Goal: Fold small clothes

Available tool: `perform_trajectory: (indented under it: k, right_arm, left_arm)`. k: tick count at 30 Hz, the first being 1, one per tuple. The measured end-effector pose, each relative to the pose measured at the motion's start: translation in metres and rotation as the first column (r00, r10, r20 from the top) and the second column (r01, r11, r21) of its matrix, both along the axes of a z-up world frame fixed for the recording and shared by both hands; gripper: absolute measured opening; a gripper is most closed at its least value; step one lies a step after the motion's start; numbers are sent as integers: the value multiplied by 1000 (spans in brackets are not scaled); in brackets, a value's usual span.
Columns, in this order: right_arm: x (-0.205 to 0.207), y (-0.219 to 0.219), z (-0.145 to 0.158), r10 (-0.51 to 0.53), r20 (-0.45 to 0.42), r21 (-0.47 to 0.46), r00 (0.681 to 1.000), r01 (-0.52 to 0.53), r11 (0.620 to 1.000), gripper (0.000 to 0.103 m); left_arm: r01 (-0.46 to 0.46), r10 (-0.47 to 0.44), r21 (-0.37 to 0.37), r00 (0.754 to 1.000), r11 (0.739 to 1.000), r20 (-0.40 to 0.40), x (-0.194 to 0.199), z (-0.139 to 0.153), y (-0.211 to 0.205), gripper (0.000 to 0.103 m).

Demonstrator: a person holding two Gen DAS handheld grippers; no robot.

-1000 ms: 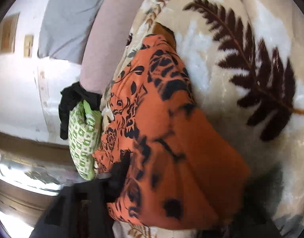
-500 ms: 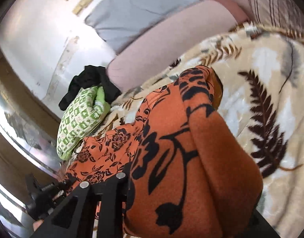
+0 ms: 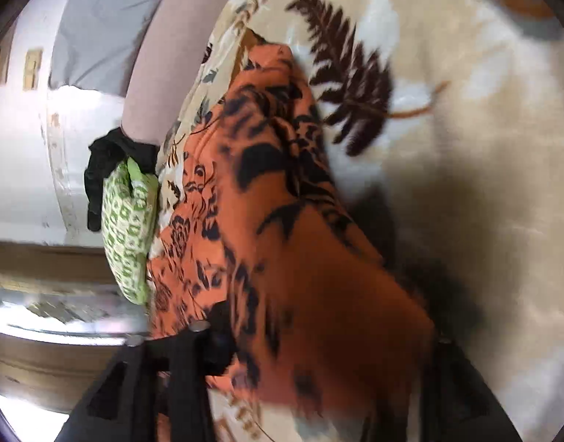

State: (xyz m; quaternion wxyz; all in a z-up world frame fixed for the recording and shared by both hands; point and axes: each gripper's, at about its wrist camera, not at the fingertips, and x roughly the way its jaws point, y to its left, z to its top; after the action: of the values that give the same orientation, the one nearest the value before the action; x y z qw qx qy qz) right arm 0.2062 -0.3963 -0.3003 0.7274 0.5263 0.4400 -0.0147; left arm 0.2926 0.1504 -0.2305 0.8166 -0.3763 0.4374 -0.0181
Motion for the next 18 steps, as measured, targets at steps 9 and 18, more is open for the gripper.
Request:
perform_trajectory:
  k: [9,18]
  right_arm:
    - [-67,51,76,186,159,-222,970,-148,964,59]
    - [28,135,90,395,218,-347,892,-308,886,48]
  left_arm:
    - [10,-14,116,999,993,34,-11,6,18,62]
    - [142,-134,203,990,969,-50,15,-26,-20,72]
